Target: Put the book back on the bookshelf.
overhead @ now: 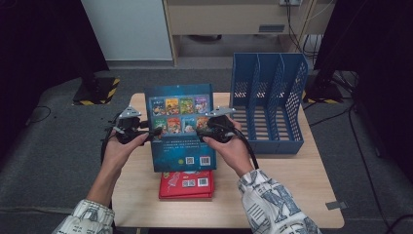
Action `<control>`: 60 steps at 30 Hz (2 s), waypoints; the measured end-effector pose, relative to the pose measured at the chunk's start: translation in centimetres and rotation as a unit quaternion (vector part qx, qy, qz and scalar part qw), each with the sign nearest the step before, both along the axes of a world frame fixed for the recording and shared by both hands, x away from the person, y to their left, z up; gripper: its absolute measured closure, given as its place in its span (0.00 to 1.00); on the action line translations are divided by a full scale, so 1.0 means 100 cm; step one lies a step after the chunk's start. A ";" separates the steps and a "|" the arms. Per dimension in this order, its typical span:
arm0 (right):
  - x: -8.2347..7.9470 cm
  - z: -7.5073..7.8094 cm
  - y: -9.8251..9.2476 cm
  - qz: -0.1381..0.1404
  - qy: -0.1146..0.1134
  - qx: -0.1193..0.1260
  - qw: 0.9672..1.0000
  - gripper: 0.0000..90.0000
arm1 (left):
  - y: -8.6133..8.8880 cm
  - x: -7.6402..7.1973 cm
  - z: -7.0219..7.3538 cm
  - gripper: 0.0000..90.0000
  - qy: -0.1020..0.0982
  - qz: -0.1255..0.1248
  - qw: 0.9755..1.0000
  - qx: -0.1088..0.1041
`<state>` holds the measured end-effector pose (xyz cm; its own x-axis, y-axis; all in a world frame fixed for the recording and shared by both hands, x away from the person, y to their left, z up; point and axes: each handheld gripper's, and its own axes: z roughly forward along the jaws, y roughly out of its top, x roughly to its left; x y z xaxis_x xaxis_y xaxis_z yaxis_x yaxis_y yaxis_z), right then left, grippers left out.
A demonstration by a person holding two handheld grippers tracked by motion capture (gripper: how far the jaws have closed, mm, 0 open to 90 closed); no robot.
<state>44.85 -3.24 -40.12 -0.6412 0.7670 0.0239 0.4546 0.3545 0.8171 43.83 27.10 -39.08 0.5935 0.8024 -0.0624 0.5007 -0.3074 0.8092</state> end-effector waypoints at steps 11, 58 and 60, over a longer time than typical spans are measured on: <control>0.018 0.013 -0.002 -0.004 -0.019 0.003 1.000 0.45 | 0.001 0.018 0.015 0.50 -0.018 -0.002 1.000 0.006; -0.046 0.030 -0.011 0.101 -0.060 0.043 0.992 0.65 | 0.004 -0.021 0.017 0.34 -0.069 -0.028 0.997 -0.012; -0.047 0.032 -0.008 0.110 -0.063 0.051 0.991 0.66 | 0.003 -0.020 0.016 0.33 -0.069 -0.031 0.997 -0.015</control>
